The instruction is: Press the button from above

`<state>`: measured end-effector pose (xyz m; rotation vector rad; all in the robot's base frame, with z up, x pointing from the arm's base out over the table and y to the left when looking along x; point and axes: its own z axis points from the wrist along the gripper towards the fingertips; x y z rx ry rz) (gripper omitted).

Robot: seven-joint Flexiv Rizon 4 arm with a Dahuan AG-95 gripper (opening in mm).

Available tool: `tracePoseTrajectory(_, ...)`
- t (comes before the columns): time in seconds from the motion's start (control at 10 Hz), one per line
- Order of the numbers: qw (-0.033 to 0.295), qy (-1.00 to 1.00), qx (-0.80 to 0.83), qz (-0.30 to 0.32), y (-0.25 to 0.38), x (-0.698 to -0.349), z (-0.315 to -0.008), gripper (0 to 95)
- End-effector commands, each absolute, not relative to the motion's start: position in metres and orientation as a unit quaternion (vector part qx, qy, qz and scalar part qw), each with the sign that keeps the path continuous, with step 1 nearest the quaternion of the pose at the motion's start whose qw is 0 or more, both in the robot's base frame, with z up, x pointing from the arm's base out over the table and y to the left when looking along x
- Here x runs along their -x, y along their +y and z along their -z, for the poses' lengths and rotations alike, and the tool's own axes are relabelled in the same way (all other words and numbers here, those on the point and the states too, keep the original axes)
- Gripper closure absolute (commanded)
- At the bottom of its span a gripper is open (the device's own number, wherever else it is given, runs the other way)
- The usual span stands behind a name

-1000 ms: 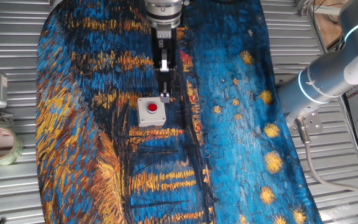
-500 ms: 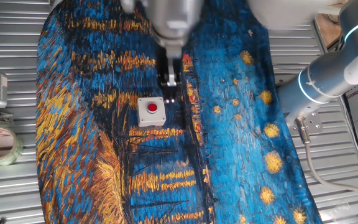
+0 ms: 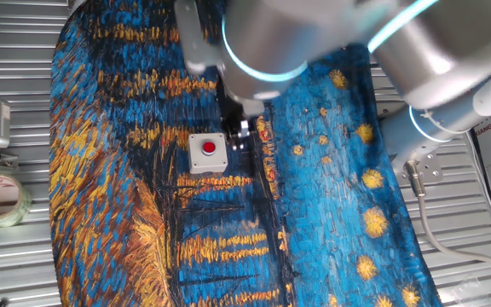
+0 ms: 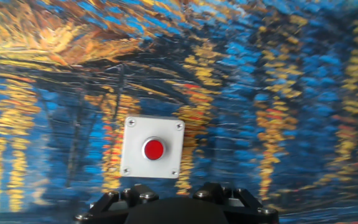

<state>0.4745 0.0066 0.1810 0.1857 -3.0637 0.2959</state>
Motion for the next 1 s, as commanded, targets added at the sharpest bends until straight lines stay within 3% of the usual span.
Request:
tracePoseTrajectory(0.1,0.029,-0.994,-0.059,-0.082,0.0057,-0.4746,-0.1817,38.0)
tracePoseTrajectory(0.3,0.027,-0.996,-0.053,-0.064,0.0057,-0.4745,-0.1817,38.0)
tracePoseTrajectory(0.5,0.02,-1.0,-0.02,-0.007,0.0057,-0.4744,-0.182,38.0)
tracePoseTrajectory(1.0,0.018,-1.0,-0.024,-0.005,0.0058,-0.4744,-0.1821,38.0)
